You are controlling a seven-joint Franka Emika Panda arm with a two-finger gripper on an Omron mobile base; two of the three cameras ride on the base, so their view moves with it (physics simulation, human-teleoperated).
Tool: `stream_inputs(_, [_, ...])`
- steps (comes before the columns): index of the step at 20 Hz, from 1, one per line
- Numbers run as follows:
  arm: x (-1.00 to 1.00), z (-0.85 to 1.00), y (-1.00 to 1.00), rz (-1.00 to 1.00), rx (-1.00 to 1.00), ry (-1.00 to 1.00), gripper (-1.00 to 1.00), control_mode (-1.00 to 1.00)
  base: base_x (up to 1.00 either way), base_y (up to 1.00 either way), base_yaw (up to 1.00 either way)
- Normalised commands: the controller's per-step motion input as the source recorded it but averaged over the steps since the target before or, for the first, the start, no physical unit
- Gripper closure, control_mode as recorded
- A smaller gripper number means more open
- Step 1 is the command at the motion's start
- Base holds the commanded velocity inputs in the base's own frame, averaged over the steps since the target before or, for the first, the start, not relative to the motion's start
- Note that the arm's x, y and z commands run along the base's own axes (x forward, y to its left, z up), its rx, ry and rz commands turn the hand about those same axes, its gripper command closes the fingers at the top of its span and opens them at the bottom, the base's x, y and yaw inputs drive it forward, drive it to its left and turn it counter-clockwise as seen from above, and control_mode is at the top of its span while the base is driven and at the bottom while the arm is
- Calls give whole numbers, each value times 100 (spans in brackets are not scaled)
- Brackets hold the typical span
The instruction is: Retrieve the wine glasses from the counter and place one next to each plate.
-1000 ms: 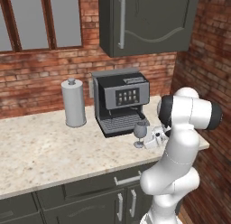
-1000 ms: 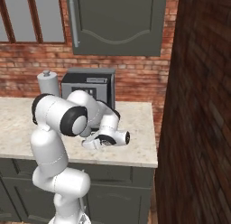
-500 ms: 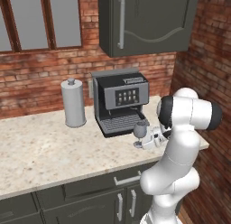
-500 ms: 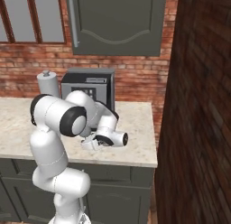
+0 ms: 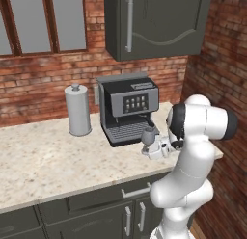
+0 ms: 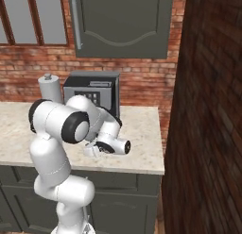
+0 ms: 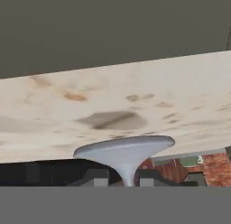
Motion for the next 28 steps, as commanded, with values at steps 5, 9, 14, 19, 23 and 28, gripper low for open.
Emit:
stream_inputs(5, [-6, 24, 0, 0, 2, -7, 100, -100, 0, 0, 0])
stream_inputs(9, [-28, 86, 0, 0, 0, -30, 100, -100, 0, 0, 0])
stream_inputs(14, [-22, 99, 0, 0, 0, -28, 100, -100, 0, 0, 0])
stream_inputs(19, [-2, 97, -6, 0, 1, -4, 100, -100, 0, 0, 0])
stream_inputs(23, [-17, 99, -38, 0, 0, 7, 100, -100, 0, 0, 0])
stream_inputs(28, [-34, 86, -49, -2, 0, 14, 100, -100, 0, 0, 0])
